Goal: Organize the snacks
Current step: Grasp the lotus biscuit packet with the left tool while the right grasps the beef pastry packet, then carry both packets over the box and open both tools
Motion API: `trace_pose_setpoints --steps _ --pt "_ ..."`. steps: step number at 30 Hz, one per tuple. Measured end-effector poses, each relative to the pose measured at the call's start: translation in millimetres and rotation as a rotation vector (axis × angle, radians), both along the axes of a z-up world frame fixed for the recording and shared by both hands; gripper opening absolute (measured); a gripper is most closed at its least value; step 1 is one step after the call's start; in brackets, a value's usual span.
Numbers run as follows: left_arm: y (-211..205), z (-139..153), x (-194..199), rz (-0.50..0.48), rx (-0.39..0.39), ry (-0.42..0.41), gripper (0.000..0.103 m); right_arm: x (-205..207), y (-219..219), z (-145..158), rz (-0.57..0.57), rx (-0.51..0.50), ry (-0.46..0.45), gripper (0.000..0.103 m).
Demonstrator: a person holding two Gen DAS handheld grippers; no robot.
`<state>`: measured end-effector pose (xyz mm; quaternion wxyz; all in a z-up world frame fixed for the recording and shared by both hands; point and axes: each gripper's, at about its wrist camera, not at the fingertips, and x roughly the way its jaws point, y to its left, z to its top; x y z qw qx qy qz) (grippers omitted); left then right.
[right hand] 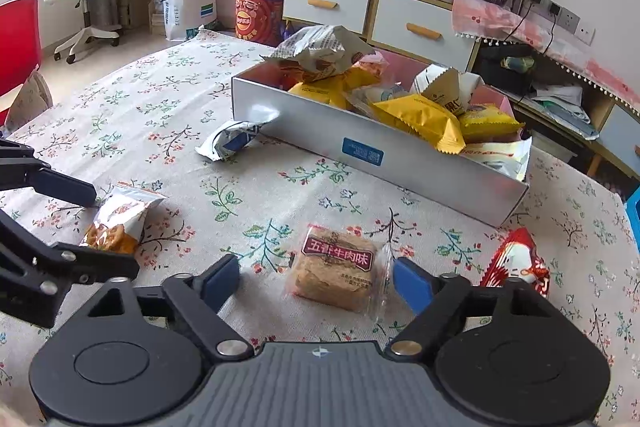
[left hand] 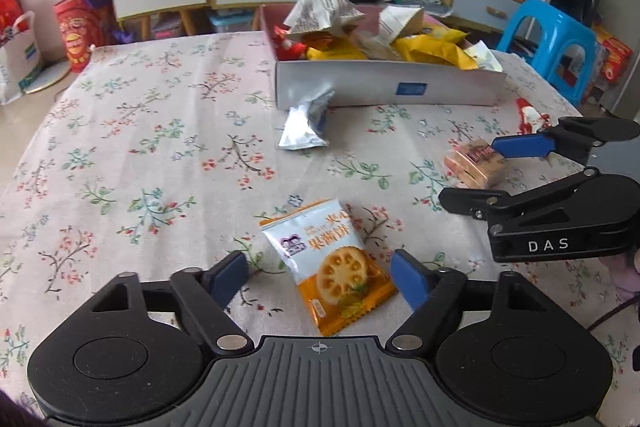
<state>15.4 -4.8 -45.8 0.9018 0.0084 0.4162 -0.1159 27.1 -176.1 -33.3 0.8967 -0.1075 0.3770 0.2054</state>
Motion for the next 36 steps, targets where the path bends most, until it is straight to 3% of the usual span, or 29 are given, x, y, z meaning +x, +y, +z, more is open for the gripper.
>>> trace_pose_setpoints --steps 4,6,10,21,36 --pt "3 1 -1 0.016 0.002 -0.014 0.055 2 1 2 -0.006 0.002 -0.007 0.051" --pt "4 2 0 0.021 0.001 -0.018 0.047 2 1 4 -0.011 -0.004 -0.012 0.039" --pt "8 3 2 0.035 -0.022 -0.015 0.036 0 1 5 -0.007 -0.011 -0.018 0.037" --pt "12 7 11 0.053 -0.068 -0.001 0.034 5 -2 13 -0.021 -0.001 0.015 0.029" --pt "4 47 40 0.066 -0.165 -0.049 0.034 25 -27 55 -0.1 0.033 -0.033 0.029"
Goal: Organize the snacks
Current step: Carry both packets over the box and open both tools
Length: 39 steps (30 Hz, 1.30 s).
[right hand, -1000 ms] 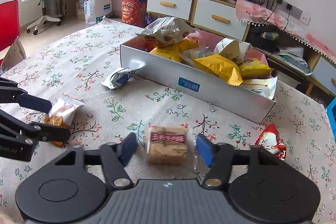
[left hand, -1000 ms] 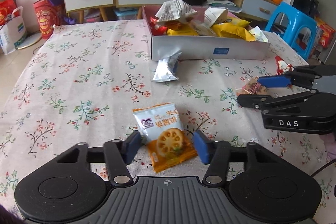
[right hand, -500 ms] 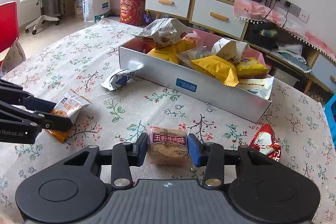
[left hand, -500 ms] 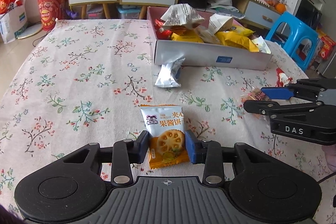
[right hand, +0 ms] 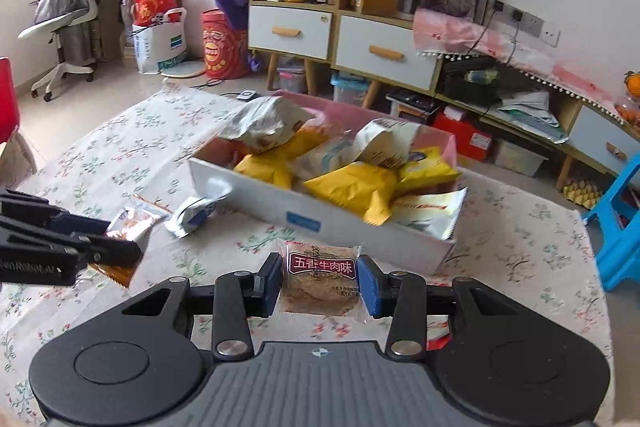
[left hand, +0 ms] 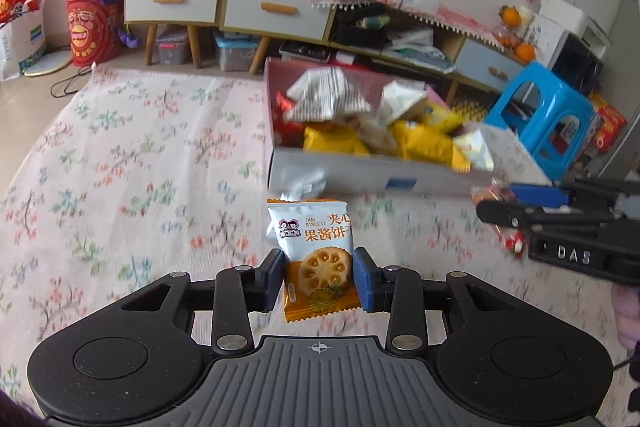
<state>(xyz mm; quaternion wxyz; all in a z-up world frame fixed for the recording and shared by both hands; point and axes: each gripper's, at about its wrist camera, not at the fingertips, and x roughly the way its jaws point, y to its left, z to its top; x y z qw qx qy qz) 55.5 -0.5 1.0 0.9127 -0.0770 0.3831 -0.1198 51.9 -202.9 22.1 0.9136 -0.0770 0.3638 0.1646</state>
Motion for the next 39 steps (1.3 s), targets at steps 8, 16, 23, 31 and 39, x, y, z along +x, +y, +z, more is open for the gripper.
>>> trace_pose_setpoints --steps 8,16,23,31,39 --pt "-11 22 37 0.003 -0.014 -0.048 0.034 32 -21 17 -0.127 0.061 -0.017 0.029" --pt "-36 25 72 -0.043 -0.038 -0.081 0.034 62 -40 14 -0.256 0.152 -0.006 0.029" --pt "-60 8 100 -0.078 -0.008 -0.058 0.034 80 -57 5 -0.351 0.27 0.016 0.029" --pt "-73 -9 113 -0.101 0.047 -0.054 0.029 93 -56 -19 -0.372 0.269 0.067 0.029" --pt "-80 -16 123 -0.102 0.065 -0.044 0.024 93 -56 -24 -0.374 0.281 0.073 0.03"
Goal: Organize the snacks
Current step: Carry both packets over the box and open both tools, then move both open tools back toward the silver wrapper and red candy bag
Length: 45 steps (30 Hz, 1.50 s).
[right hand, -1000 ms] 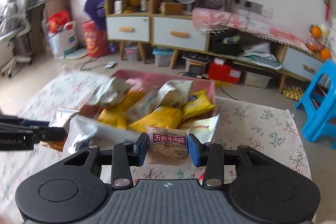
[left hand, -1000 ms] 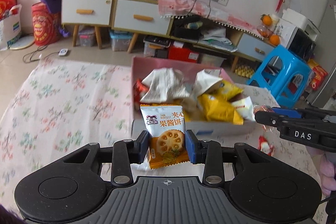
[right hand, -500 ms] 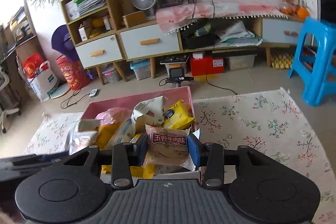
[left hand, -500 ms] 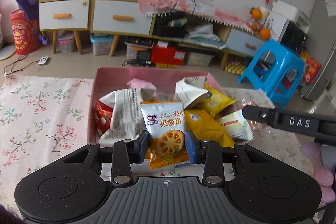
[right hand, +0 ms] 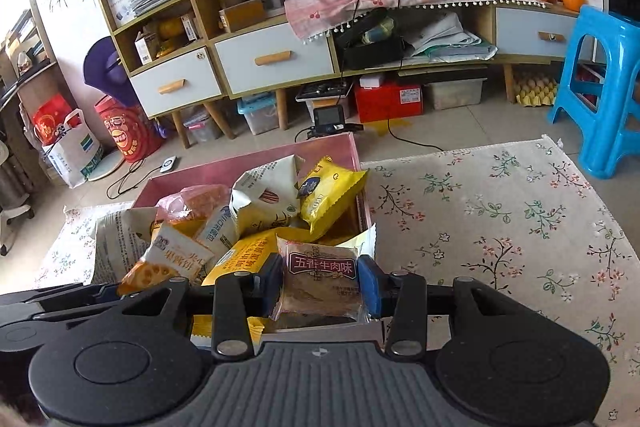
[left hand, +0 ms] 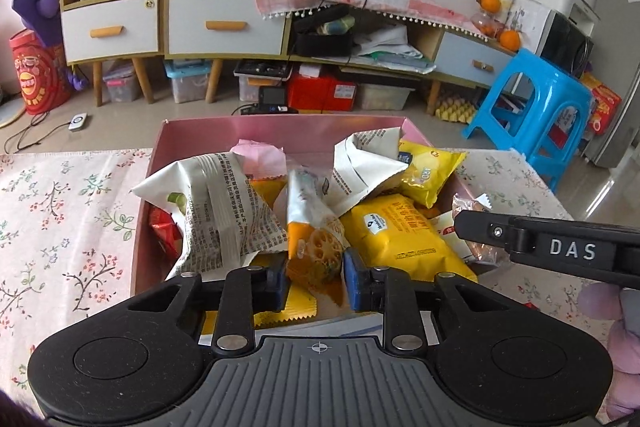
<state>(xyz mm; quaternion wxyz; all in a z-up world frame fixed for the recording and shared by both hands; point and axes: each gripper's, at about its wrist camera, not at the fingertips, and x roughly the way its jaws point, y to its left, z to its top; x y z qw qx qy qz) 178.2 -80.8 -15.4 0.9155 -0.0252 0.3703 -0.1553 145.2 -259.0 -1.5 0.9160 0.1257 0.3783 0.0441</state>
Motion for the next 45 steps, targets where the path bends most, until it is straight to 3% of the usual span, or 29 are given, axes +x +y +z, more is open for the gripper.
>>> trace_pose_setpoints --steps 10,12,19,22,29,45 --pt "-5 -3 4 0.004 0.026 -0.019 0.027 0 0 0 0.001 0.004 -0.004 0.035" --pt "-4 -3 2 -0.001 0.026 -0.026 0.029 0 -1 1 -0.004 0.008 -0.005 0.041" --pt "2 3 -7 -0.015 0.024 -0.048 0.04 -4 -8 8 -0.036 0.049 -0.028 0.056" --pt "6 6 -13 -0.017 0.024 -0.058 0.055 -5 -8 11 -0.04 0.047 -0.033 0.061" --pt "12 12 -30 -0.04 0.028 -0.06 0.066 -11 -12 17 -0.045 0.034 -0.032 0.075" --pt "34 20 -71 -0.055 0.029 -0.029 0.093 -38 1 35 -0.005 -0.052 -0.017 0.087"
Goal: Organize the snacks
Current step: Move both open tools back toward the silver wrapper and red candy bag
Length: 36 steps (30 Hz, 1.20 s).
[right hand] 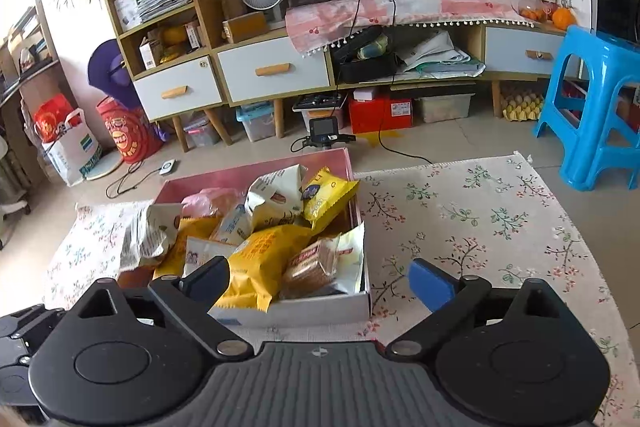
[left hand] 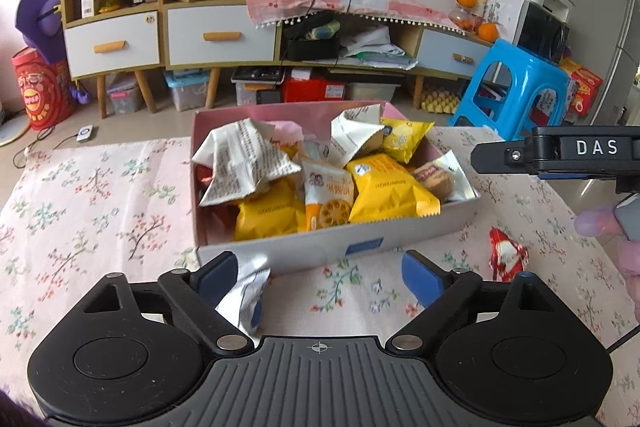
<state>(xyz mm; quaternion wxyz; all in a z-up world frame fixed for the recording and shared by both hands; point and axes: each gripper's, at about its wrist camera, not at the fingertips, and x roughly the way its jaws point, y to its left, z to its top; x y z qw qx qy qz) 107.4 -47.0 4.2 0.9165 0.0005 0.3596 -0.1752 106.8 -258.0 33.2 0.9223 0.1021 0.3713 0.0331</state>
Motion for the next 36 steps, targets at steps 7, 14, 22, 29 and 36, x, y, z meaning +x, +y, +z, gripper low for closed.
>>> trace_pose_setpoints --steps 7,14,22,29,36 --pt "14 -2 -19 0.003 0.034 0.02 0.096 -19 6 5 0.027 -0.048 0.003 0.09" --pt "27 -9 -36 0.011 0.052 0.043 0.098 -36 13 5 0.054 -0.09 0.021 0.09" --pt "43 -24 -56 0.014 0.046 0.066 0.098 -61 18 -4 0.072 -0.103 0.019 0.091" --pt "57 -38 -67 0.051 0.048 0.082 0.098 -76 18 -21 0.082 -0.098 0.03 0.091" --pt "63 -51 -72 0.067 0.066 0.089 0.098 -88 15 -35 0.099 -0.136 0.028 0.091"
